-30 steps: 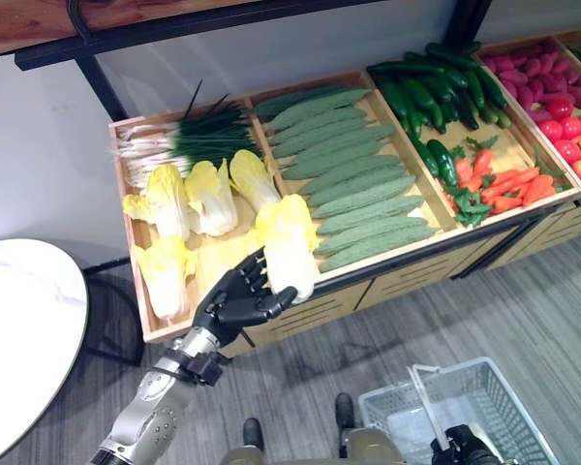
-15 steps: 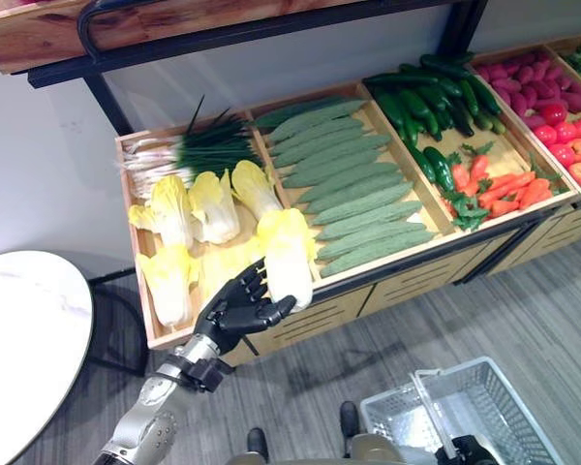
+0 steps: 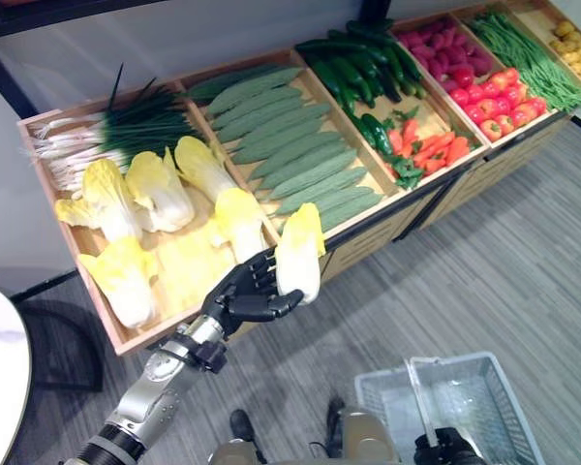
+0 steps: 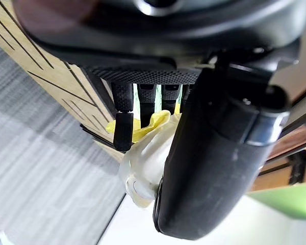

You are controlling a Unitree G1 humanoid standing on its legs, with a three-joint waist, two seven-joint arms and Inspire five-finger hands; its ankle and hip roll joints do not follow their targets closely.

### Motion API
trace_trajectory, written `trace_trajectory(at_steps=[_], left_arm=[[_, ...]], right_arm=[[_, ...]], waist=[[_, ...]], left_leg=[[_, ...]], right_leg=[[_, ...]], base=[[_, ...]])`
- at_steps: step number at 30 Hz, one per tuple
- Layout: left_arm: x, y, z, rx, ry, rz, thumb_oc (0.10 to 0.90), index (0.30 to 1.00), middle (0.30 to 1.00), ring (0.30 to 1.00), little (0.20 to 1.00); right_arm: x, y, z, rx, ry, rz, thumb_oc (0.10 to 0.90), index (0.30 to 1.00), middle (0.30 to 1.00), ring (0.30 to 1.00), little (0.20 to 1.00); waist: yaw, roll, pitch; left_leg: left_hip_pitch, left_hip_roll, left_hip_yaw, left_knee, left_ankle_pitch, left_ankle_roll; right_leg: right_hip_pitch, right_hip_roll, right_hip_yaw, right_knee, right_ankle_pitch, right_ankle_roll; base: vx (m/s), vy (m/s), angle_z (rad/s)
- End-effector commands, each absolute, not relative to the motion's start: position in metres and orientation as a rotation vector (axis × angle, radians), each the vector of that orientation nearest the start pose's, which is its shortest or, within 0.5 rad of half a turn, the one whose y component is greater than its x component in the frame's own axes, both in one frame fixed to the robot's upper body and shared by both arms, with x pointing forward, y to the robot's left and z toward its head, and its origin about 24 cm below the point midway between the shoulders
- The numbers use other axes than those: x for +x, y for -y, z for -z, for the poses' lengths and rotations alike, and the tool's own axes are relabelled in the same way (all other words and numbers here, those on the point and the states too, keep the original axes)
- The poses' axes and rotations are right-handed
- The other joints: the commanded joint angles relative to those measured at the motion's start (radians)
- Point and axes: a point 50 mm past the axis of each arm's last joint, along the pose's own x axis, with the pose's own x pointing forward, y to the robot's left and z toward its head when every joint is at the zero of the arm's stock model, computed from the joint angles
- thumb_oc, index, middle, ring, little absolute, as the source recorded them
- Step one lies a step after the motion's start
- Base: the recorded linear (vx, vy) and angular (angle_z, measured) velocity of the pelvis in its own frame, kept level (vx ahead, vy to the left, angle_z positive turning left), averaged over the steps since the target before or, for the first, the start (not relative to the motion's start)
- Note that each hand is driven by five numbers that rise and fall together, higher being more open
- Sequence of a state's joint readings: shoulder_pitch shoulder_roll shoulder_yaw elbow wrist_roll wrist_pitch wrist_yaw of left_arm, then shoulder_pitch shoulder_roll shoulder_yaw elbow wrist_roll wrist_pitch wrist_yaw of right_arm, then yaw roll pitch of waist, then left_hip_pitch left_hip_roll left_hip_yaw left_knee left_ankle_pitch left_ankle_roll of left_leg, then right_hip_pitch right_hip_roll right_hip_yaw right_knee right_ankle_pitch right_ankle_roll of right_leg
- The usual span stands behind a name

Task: Get the vegetables into the basket

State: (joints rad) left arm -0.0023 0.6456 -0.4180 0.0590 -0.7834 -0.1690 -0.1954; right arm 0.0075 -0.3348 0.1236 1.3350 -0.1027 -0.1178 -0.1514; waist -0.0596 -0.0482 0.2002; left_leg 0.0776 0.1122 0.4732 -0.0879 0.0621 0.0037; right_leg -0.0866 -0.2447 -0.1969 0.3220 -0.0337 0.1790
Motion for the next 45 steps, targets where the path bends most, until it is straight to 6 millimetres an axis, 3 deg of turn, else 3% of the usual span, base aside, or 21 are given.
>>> trace_trajectory(at_steps=[1, 2, 4, 6, 11, 15, 16, 17, 18, 19, 21, 24, 27, 32, 35, 36, 38, 40, 42, 45], left_arm=[[0.245, -0.162, -0.084, -0.202, 0.165, 0.567, 0.4, 0.3, 0.3, 0.3, 0.3], [0.245, -0.163, -0.084, -0.202, 0.165, 0.567, 0.4, 0.3, 0.3, 0.3, 0.3], [0.245, -0.163, -0.084, -0.203, 0.163, 0.569, 0.4, 0.3, 0.3, 0.3, 0.3], [0.245, -0.161, -0.083, -0.212, 0.165, 0.573, 0.4, 0.3, 0.3, 0.3, 0.3], [0.244, -0.154, -0.08, -0.274, 0.157, 0.575, 0.4, 0.3, 0.3, 0.3, 0.3], [0.247, -0.144, -0.077, -0.309, 0.144, 0.595, 0.4, 0.3, 0.3, 0.3, 0.3], [0.248, -0.142, -0.078, -0.312, 0.146, 0.604, 0.4, 0.3, 0.3, 0.3, 0.3], [0.247, -0.138, -0.078, -0.322, 0.155, 0.606, 0.4, 0.3, 0.3, 0.3, 0.3], [0.247, -0.138, -0.078, -0.322, 0.156, 0.606, 0.4, 0.3, 0.3, 0.3, 0.3], [0.245, -0.139, -0.076, -0.319, 0.156, 0.588, 0.4, 0.3, 0.3, 0.3, 0.3], [0.244, -0.14, -0.077, -0.322, 0.164, 0.581, 0.4, 0.3, 0.3, 0.3, 0.3], [0.244, -0.141, -0.08, -0.341, 0.187, 0.562, 0.4, 0.3, 0.3, 0.3, 0.3], [0.244, -0.143, -0.081, -0.347, 0.189, 0.559, 0.4, 0.3, 0.3, 0.3, 0.3], [0.238, -0.146, -0.081, -0.353, 0.178, 0.586, 0.4, 0.3, 0.3, 0.3, 0.3], [0.238, -0.149, -0.082, -0.332, 0.181, 0.586, 0.4, 0.3, 0.3, 0.3, 0.3], [0.239, -0.152, -0.081, -0.323, 0.184, 0.569, 0.4, 0.3, 0.3, 0.3, 0.3], [0.241, -0.154, -0.082, -0.31, 0.188, 0.563, 0.4, 0.3, 0.3, 0.3, 0.3], [0.245, -0.158, -0.084, -0.274, 0.192, 0.552, 0.4, 0.3, 0.3, 0.3, 0.3], [0.245, -0.157, -0.084, -0.263, 0.185, 0.564, 0.4, 0.3, 0.3, 0.3, 0.3], [0.243, -0.158, -0.085, -0.252, 0.182, 0.573, 0.4, 0.3, 0.3, 0.3, 0.3]], right_arm=[[0.071, 0.292, 0.146, -0.608, -1.199, 0.134, 0.4, 0.3, 0.3, 0.3, 0.3], [0.071, 0.292, 0.146, -0.608, -1.199, 0.134, 0.4, 0.3, 0.3, 0.3, 0.3], [0.072, 0.29, 0.147, -0.607, -1.196, 0.125, 0.4, 0.3, 0.3, 0.3, 0.3], [0.069, 0.291, 0.147, -0.602, -1.197, 0.137, 0.4, 0.3, 0.3, 0.3, 0.3], [0.052, 0.303, 0.144, -0.587, -1.232, 0.203, 0.4, 0.3, 0.3, 0.3, 0.3], [0.046, 0.313, 0.14, -0.572, -1.235, 0.275, 0.4, 0.3, 0.3, 0.3, 0.3], [0.045, 0.316, 0.139, -0.577, -1.242, 0.286, 0.4, 0.3, 0.3, 0.3, 0.3], [0.051, 0.321, 0.136, -0.605, -1.236, 0.284, 0.4, 0.3, 0.3, 0.3, 0.3], [0.051, 0.322, 0.136, -0.605, -1.236, 0.284, 0.4, 0.3, 0.3, 0.3, 0.3], [0.056, 0.322, 0.135, -0.622, -1.223, 0.268, 0.4, 0.3, 0.3, 0.3, 0.3], [0.057, 0.324, 0.134, -0.636, -1.218, 0.263, 0.4, 0.3, 0.3, 0.3, 0.3], [0.073, 0.329, 0.129, -0.667, -1.18, 0.258, 0.4, 0.3, 0.3, 0.3, 0.3], [0.08, 0.33, 0.127, -0.675, -1.156, 0.255, 0.4, 0.3, 0.3, 0.3, 0.3], [0.09, 0.329, 0.126, -0.675, -1.143, 0.247, 0.4, 0.3, 0.3, 0.3, 0.3], [0.096, 0.324, 0.126, -0.676, -1.122, 0.227, 0.4, 0.3, 0.3, 0.3, 0.3], [0.107, 0.32, 0.125, -0.669, -1.097, 0.226, 0.4, 0.3, 0.3, 0.3, 0.3], [0.113, 0.317, 0.125, -0.664, -1.077, 0.222, 0.4, 0.3, 0.3, 0.3, 0.3], [0.12, 0.312, 0.125, -0.665, -1.054, 0.209, 0.4, 0.3, 0.3, 0.3, 0.3], [0.114, 0.313, 0.126, -0.664, -1.072, 0.211, 0.4, 0.3, 0.3, 0.3, 0.3], [0.104, 0.315, 0.129, -0.654, -1.111, 0.221, 0.4, 0.3, 0.3, 0.3, 0.3]], waist=[[0.004, -0.013, -0.065], [0.005, -0.013, -0.065], [0.003, -0.013, -0.071], [-0.006, -0.01, -0.07], [-0.037, 0.026, -0.054], [-0.056, 0.043, -0.02], [-0.053, 0.043, -0.016], [-0.017, 0.05, 0.0], [-0.018, 0.05, -0.001], [-0.003, 0.044, 0.003], [0.003, 0.047, -0.004], [0.023, 0.052, -0.004], [0.024, 0.055, -0.004], [0.02, 0.047, -0.042], [0.024, 0.034, -0.041], [0.029, 0.027, -0.035], [0.036, 0.023, -0.031], [0.06, 0.025, -0.014], [0.063, 0.03, -0.021], [0.073, 0.031, -0.039]], left_leg=[[-0.005, -0.045, -0.029, 0.025, -0.082, -0.026], [-0.005, -0.045, -0.028, 0.025, -0.082, -0.027], [-0.016, -0.016, -0.001, 0.044, -0.062, -0.049], [-0.025, -0.004, -0.005, 0.049, -0.043, -0.065], [-0.04, 0.052, -0.002, 0.067, 0.018, -0.117], [-0.097, 0.122, -0.02, 0.201, 0.045, -0.149], [-0.11, 0.122, -0.064, 0.239, 0.043, -0.152], [-0.134, 0.042, -0.291, 0.243, 0.036, -0.136], [-0.136, 0.042, -0.292, 0.241, 0.038, -0.135], [-0.144, 0.009, -0.403, 0.185, -0.005, -0.116], [-0.165, 0.004, -0.472, 0.137, 0.016, -0.112], [-0.196, -0.059, -0.637, 0.116, 0.021, -0.107], [-0.187, -0.067, -0.641, 0.116, 0.008, -0.1], [-0.118, -0.098, -0.52, 0.085, -0.046, -0.038], [-0.116, -0.111, -0.472, 0.097, -0.069, -0.021], [-0.121, -0.115, -0.435, 0.103, -0.077, -0.013], [-0.123, -0.113, -0.406, 0.104, -0.08, -0.009], [-0.127, -0.09, -0.371, 0.112, -0.084, -0.005], [-0.129, -0.081, -0.356, 0.107, -0.079, -0.006], [-0.123, -0.074, -0.332, 0.102, -0.079, -0.009]], right_leg=[[0.091, -0.013, -0.001, -0.159, 0.087, 0.045], [0.091, -0.012, -0.001, -0.16, 0.087, 0.045], [0.116, 0.033, -0.027, -0.243, 0.026, 0.022], [0.133, 0.058, -0.023, -0.289, 0.019, 0.005], [0.167, 0.114, -0.01, -0.348, 0.003, -0.031], [0.172, 0.154, 0.001, -0.354, 0.002, -0.082], [0.17, 0.159, 0.017, -0.351, -0.003, -0.091], [0.156, 0.165, 0.081, -0.348, 0.001, -0.092], [0.154, 0.164, 0.08, -0.348, 0.002, -0.092], [0.14, 0.167, 0.149, -0.346, 0.009, -0.088], [0.118, 0.178, 0.193, -0.343, 0.021, -0.084], [0.103, 0.193, 0.264, -0.347, 0.03, -0.081], [0.099, 0.196, 0.301, -0.335, 0.024, -0.077], [0.079, 0.13, 0.388, -0.314, 0.041, -0.018], [0.047, 0.111, 0.43, -0.312, 0.068, 0.012], [0.011, 0.101, 0.442, -0.309, 0.097, 0.036], [-0.011, 0.099, 0.447, -0.3, 0.109, 0.043], [-0.034, 0.075, 0.298, -0.231, 0.098, 0.029], [-0.01, 0.052, 0.197, -0.202, 0.086, 0.012], [0.024, 0.032, 0.126, -0.188, 0.081, 0.005]], base=[[0.04, -0.046, -0.71], [-0.06, -0.174, -0.68], [-0.04, -0.253, -0.49], [-0.04, -0.227, -0.26], [-0.06, -0.261, -0.23], [-0.1, -0.235, -0.04], [-0.02, -0.12, -0.07], [-0.01, -0.022, -0.19], [0.02, -0.024, -0.76], [0.05, -0.047, -1.52], [0.06, -0.009, -1.71], [0.06, 0.058, -0.74], [0.07, 0.102, -0.88], [0.14, 0.372, -0.62], [-0.02, 0.233, -0.69], [-0.08, 0.18, -0.78], [-0.07, 0.128, -0.9], [-0.08, 0.05, -1.0], [-0.05, 0.047, -0.48], [0.0, 0.004, -0.23]])
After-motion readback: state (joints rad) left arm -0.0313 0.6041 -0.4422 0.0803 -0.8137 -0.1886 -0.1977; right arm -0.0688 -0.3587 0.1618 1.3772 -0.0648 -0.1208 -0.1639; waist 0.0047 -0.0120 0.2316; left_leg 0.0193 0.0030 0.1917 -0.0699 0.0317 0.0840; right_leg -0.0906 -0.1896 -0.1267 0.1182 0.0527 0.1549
